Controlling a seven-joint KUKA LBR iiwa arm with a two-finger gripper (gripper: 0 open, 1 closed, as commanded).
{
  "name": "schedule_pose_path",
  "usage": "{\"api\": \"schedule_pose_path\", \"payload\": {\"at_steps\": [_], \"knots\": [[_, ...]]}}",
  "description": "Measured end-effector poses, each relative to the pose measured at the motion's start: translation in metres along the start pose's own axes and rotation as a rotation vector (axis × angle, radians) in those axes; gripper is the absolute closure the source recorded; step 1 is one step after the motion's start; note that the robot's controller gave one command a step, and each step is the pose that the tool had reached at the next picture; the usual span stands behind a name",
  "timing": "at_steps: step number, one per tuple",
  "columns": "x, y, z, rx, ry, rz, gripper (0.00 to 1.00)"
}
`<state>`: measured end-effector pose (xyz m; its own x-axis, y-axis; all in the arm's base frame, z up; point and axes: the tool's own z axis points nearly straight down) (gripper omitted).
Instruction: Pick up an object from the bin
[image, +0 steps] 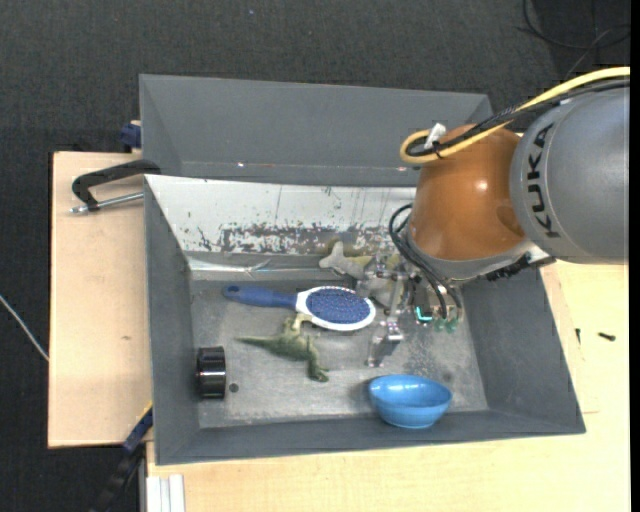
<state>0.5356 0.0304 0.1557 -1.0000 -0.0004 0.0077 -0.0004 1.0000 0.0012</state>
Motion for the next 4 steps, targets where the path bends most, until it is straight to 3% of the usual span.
{"api": "schedule_pose_path", "payload": {"at_steps": [1, 2, 3, 4], "knots": [[-0.057, 0.01, 0.062, 0.001, -0.043, -0.101, 0.0], [-0.066, 0.017, 0.051, 0.003, -0.022, -0.127, 0.0], [-0.067, 0.022, 0.052, -0.002, -0.022, 0.04, 0.0], [-0.072, 0.03, 0.071, -0.01, -0.04, 0.299, 0.0]]}}
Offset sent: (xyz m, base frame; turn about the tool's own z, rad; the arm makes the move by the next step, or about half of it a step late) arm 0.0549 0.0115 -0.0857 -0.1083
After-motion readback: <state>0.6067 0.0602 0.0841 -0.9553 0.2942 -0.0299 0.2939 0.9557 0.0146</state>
